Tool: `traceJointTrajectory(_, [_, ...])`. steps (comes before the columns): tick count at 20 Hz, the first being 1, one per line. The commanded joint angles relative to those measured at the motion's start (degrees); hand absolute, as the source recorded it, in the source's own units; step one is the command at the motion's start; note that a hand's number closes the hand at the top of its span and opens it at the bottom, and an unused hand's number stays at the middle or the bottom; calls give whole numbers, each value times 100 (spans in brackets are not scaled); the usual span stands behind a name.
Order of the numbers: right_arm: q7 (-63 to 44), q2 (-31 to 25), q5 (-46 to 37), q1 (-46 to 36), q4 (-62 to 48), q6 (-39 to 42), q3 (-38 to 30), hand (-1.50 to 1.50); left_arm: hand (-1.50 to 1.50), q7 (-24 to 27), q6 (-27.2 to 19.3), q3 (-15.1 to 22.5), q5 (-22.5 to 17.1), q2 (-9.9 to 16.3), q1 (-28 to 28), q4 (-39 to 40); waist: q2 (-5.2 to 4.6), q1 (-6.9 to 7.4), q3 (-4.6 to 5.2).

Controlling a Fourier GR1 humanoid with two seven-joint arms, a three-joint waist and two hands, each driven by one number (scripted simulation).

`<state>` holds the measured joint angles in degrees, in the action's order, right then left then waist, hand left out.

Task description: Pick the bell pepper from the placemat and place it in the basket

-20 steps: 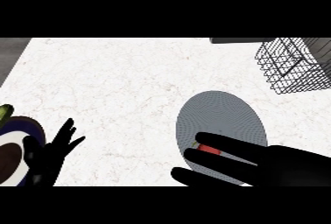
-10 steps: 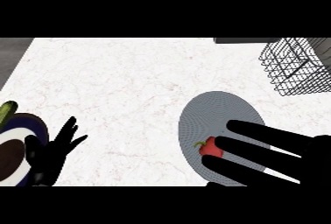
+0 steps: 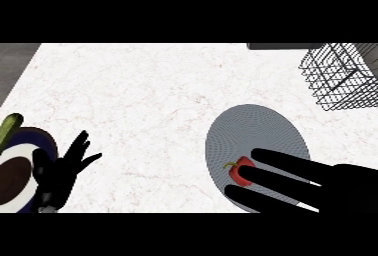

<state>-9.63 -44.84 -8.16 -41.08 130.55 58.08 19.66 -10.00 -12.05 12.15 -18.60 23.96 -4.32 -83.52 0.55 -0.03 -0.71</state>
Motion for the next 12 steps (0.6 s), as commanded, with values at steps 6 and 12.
traceJointTrajectory(6, [247,758,-1584,690,-105,-500,1042,-150,0,-268,193,113,100,-65,-133,399,-88,81,64])
traceJointTrajectory(12, [827,453,-2630,911,-385,-809,1413,-150,0,-295,100,75,182,-234,24,447,-88,42,61])
